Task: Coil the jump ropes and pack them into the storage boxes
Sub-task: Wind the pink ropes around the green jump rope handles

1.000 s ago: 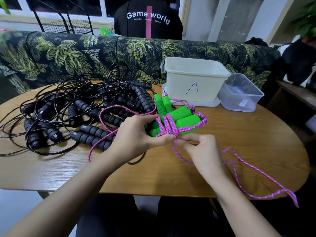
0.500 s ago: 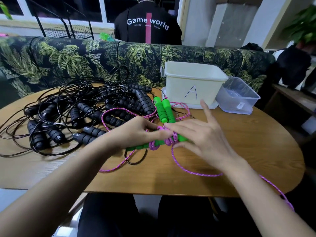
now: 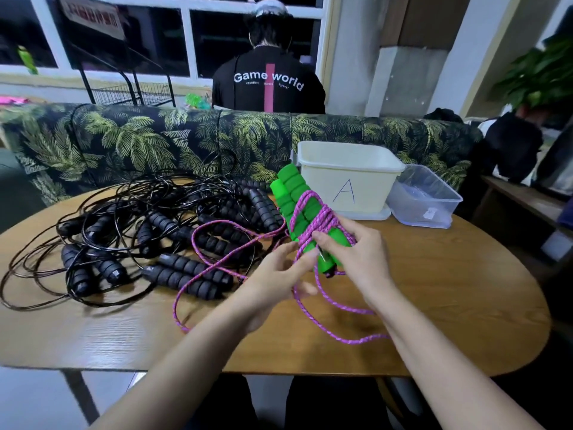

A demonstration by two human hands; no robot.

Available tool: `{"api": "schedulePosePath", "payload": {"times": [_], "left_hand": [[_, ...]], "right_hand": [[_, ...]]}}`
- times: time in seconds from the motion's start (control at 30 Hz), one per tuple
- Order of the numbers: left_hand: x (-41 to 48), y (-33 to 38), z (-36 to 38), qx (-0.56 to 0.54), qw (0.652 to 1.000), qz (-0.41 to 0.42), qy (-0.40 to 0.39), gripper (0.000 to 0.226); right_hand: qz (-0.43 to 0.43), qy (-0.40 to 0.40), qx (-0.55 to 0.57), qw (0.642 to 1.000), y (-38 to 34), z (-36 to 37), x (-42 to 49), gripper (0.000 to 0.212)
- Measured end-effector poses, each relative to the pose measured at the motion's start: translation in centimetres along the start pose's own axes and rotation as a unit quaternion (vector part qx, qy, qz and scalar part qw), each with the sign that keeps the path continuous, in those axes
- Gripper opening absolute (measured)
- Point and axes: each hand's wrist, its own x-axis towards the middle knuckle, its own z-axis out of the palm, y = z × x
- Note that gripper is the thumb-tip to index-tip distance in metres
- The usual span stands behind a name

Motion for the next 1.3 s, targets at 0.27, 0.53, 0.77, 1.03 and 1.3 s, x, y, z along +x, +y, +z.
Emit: {"api": "schedulePosePath", "payload": {"times": [0.27,0.53,0.77,1.03,1.3], "left_hand": [[1.8,-1.5,0.4,0.131,0.990,0.030,0.049,0.073],[4.2,-2.7,-1.9,0.187,0.965,0.152,0.106,0.023],[8.6,-0.6,-4.3,0.122,0.978,0.146,0.087,0.041],[13.7,-1.2,-4.4,-0.034,0.983,0.150,0.101,0.026],[14.1,-2.5,-4.4,0.040,0.959,0.221,0.171,0.029]], "right_hand": [[0.034,0.029,-0.020,0.999,1.3,0.4,-0.4,0.049],[0.082,0.006,0.104,0.991,2.5,-0.4,0.1,0.038],[0.163,-0.077,0.283,0.942,2.8,0.5,3.2,0.034],[0.092,-0.018,0.215,0.972,5.5,3.2,6.9,0.049],[-0.030,-0.012,0.084,0.996,7.3,4.3,6.2,0.051]]}}
